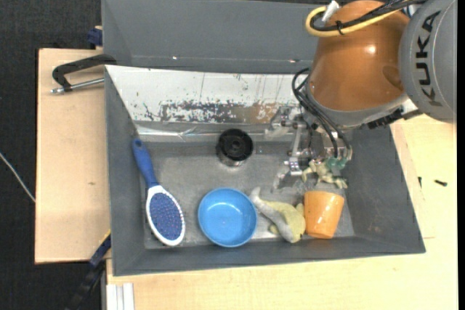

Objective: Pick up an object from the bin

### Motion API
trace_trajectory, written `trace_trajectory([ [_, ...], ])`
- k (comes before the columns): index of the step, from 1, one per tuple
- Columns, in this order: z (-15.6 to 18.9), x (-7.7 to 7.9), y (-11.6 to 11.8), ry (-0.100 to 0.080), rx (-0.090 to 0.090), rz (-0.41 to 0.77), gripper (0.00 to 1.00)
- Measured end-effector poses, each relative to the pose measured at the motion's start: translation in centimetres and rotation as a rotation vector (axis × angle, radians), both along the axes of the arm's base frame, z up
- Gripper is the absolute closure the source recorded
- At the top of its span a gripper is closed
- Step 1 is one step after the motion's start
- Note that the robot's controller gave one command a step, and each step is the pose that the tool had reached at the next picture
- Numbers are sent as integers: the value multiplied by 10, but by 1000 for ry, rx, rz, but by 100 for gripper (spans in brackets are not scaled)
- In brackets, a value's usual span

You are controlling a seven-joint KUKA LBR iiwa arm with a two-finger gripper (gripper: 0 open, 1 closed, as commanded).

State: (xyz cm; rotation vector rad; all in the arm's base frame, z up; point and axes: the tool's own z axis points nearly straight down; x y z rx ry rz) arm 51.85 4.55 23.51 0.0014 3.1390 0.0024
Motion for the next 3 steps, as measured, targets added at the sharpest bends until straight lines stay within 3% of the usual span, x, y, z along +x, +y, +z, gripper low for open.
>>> trace_trajectory([
  [1,-79,-27,64,10,0,91,0],
  [2,-93,-16,53,4,-2,202,0],
  [3,-137,-23,57,8,-1,168,0],
])
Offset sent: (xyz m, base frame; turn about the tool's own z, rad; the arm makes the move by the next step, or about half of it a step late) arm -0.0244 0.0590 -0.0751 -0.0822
